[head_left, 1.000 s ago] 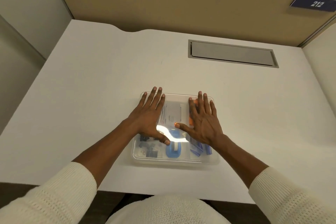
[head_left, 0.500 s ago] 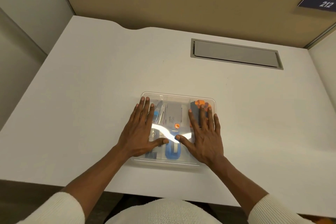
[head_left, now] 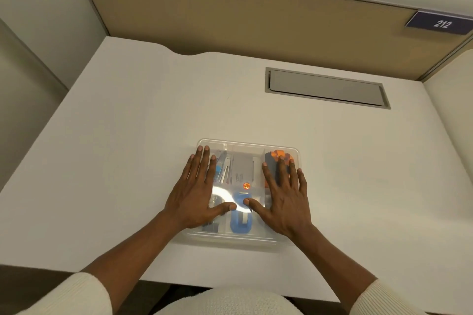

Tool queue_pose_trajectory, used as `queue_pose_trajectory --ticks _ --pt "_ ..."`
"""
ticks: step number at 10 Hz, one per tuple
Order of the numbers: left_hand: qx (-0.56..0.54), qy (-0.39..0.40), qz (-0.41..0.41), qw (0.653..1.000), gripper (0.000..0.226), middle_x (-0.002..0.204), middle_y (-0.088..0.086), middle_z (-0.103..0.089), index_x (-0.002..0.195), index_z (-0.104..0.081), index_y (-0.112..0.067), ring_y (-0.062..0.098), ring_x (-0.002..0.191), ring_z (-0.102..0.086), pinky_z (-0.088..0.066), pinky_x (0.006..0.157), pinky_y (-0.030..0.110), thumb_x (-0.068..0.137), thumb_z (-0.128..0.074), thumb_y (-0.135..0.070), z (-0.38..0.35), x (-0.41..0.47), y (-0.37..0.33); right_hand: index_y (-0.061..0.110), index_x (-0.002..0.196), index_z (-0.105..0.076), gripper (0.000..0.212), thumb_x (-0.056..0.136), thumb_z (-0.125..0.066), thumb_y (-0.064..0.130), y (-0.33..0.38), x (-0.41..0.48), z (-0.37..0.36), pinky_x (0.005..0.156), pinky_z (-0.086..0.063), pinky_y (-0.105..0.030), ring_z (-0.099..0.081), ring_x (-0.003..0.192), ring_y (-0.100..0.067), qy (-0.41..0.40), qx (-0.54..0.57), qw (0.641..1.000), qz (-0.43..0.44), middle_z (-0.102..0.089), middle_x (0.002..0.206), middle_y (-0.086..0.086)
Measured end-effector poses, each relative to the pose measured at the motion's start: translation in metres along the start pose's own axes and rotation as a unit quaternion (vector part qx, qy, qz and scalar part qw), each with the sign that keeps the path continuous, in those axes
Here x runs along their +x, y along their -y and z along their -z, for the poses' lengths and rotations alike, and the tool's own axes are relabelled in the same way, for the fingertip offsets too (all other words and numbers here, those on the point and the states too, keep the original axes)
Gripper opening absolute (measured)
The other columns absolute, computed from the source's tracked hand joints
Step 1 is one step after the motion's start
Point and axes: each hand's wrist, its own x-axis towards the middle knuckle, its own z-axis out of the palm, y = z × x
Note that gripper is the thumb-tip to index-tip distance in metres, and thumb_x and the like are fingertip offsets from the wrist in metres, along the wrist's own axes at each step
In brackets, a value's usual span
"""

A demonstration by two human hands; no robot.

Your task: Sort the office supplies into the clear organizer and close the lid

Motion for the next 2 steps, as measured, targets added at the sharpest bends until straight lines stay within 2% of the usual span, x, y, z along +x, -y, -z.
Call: queue_pose_trajectory --ticks 1,2 --pt "0.019 0.010 0.007 1.000 0.130 0.168 0.012 0.024 0.162 0.010 -0.009 0.027 0.156 0.023 -0.006 0.129 0.052 0.076 -0.028 -0.099 0.004 0.003 0.000 0.029 0.165 -0.020 0.105 0.083 -0.025 0.095 0.001 0.006 0.013 0.128 -0.017 -0.055 -0.008 0.161 -0.032 0.001 0.006 1.000 -0.014 -0.012 0.174 -0.007" --pt "0.012 0.009 0.000 1.000 0.130 0.168 0.009 0.027 0.162 0.011 -0.011 0.025 0.156 0.025 -0.005 0.129 0.051 0.075 -0.027 -0.100 0.025 0.018 -0.002 0.021 0.156 -0.035 0.100 0.085 -0.034 0.092 0.001 0.019 0.031 0.120 -0.034 -0.053 -0.038 0.149 -0.032 -0.039 0.034 0.998 -0.032 -0.041 0.161 -0.008"
